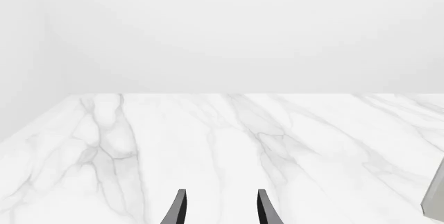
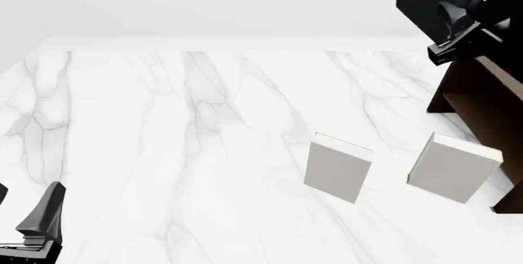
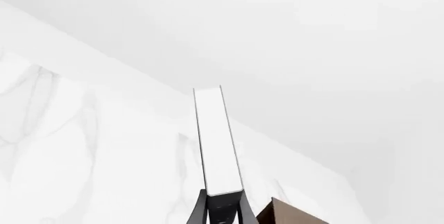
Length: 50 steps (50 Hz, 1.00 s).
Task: Pick up the book on the left and place it on top of the shelf.
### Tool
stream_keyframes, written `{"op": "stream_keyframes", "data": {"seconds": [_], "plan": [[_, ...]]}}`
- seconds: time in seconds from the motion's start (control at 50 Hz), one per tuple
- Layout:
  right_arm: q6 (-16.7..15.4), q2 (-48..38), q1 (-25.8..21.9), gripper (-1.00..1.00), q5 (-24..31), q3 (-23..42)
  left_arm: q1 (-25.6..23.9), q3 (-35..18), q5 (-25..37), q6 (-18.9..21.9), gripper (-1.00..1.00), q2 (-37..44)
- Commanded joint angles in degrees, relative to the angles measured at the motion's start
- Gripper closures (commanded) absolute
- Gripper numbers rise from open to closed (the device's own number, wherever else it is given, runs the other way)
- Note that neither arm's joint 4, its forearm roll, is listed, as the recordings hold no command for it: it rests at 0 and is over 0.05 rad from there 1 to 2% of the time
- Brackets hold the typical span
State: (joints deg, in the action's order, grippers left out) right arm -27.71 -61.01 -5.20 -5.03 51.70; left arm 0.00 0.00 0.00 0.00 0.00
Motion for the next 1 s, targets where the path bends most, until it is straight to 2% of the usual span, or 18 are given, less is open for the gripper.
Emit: {"op": "stream_keyframes", "data": {"seconds": [0.02,0.6,1.0], "plan": [[-3.4,3.4,4.0,1.0,-1.1,-0.8,0.0,0.0,0.0,0.0,-1.0,0.0],[-11.2,5.9,10.4,1.0,0.9,-1.1,0.0,0.0,0.0,0.0,-1.0,0.0],[-14.3,6.7,16.0,1.0,0.6,-2.1,0.0,0.0,0.0,0.0,-1.0,0.0]]}}
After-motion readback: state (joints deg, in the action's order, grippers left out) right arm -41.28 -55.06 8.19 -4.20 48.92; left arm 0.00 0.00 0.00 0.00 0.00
